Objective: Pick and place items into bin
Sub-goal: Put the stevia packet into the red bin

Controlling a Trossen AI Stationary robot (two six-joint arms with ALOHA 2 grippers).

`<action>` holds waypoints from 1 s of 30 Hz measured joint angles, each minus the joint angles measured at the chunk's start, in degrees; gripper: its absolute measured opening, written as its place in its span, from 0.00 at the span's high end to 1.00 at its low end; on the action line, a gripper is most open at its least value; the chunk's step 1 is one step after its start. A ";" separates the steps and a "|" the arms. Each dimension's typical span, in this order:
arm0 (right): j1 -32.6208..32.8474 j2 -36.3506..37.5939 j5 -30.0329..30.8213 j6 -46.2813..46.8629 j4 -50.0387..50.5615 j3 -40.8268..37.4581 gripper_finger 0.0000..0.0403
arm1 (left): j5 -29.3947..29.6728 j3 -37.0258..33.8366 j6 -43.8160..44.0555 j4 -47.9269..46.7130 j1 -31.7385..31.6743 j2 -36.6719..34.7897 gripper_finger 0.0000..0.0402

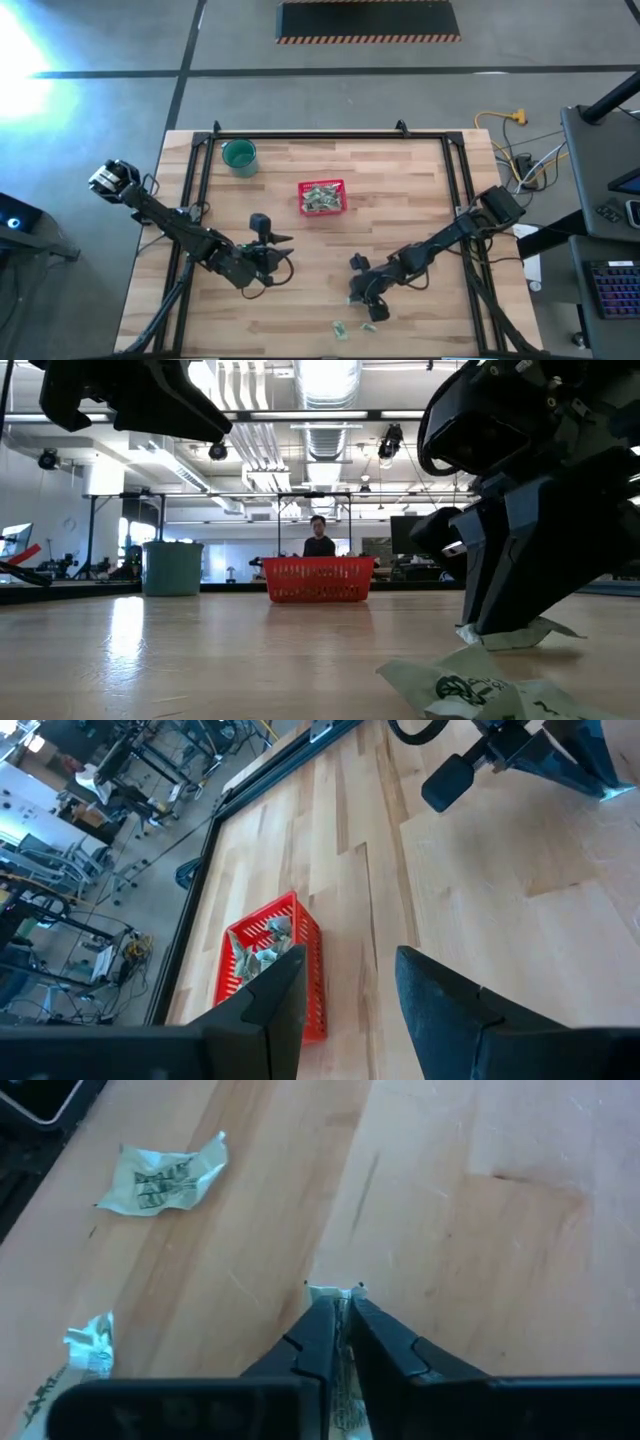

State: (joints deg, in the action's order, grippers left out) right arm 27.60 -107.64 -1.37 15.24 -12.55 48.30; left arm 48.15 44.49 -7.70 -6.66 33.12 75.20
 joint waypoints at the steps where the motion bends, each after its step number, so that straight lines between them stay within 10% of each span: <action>1: 0.02 0.07 -0.06 -0.52 0.03 0.08 0.94 | 0.01 0.00 0.00 0.00 0.00 0.00 0.66; 14: -0.07 2.15 3.29 -16.00 5.48 7.22 0.98 | 0.12 -0.02 -0.11 -0.41 0.00 0.00 0.66; 30: -3.74 3.05 46.05 -38.37 18.14 18.73 0.98 | 0.04 -0.02 0.00 -2.75 0.00 0.02 0.66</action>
State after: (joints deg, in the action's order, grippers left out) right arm 23.86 -104.60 44.68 -23.13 5.59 67.03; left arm 48.19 44.47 -7.71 -9.40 33.12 75.22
